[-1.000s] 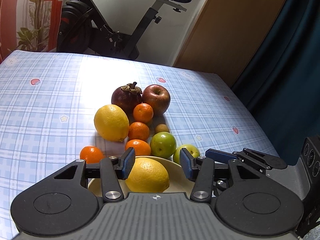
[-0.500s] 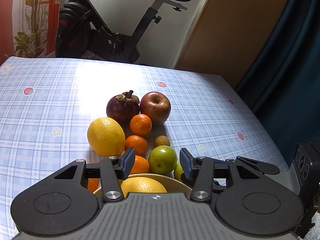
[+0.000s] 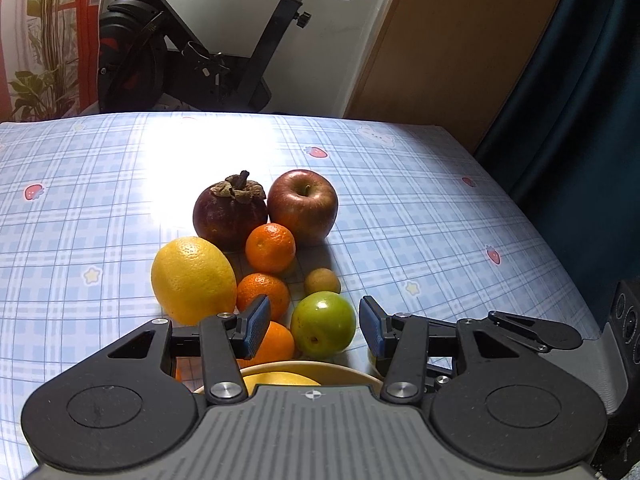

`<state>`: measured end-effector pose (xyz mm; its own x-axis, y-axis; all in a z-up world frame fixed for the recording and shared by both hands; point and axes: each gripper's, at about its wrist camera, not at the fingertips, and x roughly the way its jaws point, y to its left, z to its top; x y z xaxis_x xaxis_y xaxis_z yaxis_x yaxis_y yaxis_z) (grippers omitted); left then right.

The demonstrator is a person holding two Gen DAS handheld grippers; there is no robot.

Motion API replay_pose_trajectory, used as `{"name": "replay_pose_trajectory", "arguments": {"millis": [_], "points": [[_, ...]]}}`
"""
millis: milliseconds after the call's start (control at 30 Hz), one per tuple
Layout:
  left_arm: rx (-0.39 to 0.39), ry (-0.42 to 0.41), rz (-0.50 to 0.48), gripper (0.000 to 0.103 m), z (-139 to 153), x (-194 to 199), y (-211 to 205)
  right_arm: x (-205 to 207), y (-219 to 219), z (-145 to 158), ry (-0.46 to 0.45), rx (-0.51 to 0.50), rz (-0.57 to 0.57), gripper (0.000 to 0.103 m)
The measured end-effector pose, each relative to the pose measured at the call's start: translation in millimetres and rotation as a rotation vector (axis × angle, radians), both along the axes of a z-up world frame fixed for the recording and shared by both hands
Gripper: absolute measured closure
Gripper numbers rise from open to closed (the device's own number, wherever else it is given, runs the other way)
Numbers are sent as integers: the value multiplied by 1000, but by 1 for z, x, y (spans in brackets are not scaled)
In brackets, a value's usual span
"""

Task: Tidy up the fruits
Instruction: 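Grasp a green apple with the left tool while the right tool grasps a yellow-green apple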

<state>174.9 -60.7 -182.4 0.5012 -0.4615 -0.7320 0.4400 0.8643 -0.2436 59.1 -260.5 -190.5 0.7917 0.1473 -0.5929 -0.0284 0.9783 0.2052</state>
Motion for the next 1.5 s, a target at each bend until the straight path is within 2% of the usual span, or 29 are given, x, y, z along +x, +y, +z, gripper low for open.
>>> {"name": "replay_pose_trajectory", "arguments": {"millis": [300, 533, 667, 1167, 1233, 1400, 1500], "points": [[62, 5, -58, 52, -13, 6, -19, -10, -16, 1, -2, 5, -46, 53], [137, -27, -104, 54, -19, 5, -30, -12, -17, 3, 1, -9, -51, 53], [134, -29, -129, 56, -16, 5, -31, -14, -21, 3, 1, -5, -66, 53], [261, -70, -150, 57, -23, 8, -48, -18, -22, 2, -10, -3, -70, 53], [257, -71, -166, 57, -19, 4, -46, -18, -22, 2, -10, -4, -71, 53], [158, -22, -180, 57, -11, 5, -35, -19, -25, 3, -10, -2, -77, 53], [207, -35, -176, 57, -16, 5, -36, -19, -26, 3, -11, 7, -81, 53]]}}
